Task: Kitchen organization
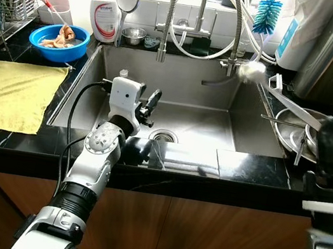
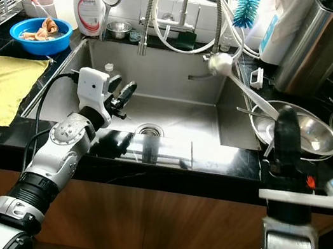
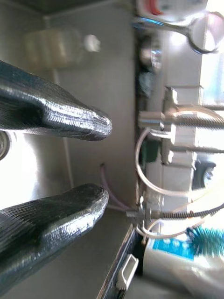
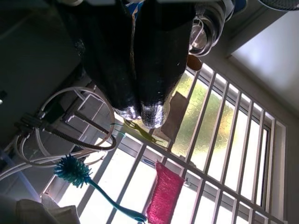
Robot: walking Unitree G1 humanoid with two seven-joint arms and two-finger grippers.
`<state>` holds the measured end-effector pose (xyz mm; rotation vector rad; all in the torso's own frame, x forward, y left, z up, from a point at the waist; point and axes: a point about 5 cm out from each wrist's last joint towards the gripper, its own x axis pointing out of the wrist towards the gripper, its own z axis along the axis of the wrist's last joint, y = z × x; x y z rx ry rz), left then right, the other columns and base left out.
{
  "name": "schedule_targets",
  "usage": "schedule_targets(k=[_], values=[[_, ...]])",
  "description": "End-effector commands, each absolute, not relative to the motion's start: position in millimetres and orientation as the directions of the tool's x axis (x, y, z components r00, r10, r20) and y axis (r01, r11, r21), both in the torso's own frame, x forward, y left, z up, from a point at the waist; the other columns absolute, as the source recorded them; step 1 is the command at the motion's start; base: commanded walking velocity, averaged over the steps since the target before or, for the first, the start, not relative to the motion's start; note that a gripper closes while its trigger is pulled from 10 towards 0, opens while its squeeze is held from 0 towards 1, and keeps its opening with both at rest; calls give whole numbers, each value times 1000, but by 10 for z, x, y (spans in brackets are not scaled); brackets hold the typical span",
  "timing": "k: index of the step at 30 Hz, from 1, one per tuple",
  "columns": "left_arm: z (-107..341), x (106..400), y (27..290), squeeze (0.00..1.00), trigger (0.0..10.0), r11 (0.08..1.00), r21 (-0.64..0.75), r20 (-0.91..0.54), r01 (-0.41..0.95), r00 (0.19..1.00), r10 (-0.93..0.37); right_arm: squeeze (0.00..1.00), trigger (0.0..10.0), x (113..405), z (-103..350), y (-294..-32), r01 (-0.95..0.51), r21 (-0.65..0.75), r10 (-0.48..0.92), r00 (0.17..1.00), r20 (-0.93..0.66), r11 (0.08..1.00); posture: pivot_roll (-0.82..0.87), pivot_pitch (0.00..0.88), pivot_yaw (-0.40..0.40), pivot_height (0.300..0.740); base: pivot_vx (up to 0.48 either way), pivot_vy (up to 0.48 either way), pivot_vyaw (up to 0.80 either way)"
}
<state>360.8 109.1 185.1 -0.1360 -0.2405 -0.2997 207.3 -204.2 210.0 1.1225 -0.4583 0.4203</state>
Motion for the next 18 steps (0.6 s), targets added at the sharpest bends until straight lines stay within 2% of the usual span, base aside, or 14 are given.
schedule_targets(k=[1,3,7,8,12,13,18], values=[[1869,3646,1130,0,10000,942,-165,239,292,938,-249,0,10000,2040,2080,-2030,-566,756,100,817,568,328,-16,0,-7,740,0,0,0],[1863,3681,1172,0,10000,915,-285,210,285,950,-230,0,10000,1967,2047,-2082,-584,756,88,805,587,295,-22,0,-4,740,0,0,0],[1846,3712,1158,0,10000,857,-408,177,315,948,-264,0,10000,1868,1976,-2163,-581,770,59,806,589,262,-27,0,1,740,0,0,0],[1860,3724,1147,0,10000,809,-486,175,331,944,-281,0,10000,1844,1932,-2189,-562,783,40,818,574,267,-30,0,3,740,0,0,0],[1900,3712,1098,0,10000,690,-610,204,390,918,-339,0,10000,1792,1918,-2182,-567,785,10,812,584,248,-35,0,7,740,0,0,0],[1931,3689,1058,0,10000,620,-661,229,424,900,-371,0,10000,1771,1918,-2141,-574,779,25,809,587,252,-36,0,9,740,0,0,0],[2018,3637,986,0,10000,464,-739,292,487,854,-431,0,10000,1755,1882,-2110,-568,790,30,816,578,232,-34,0,10,740,0,0,0]])
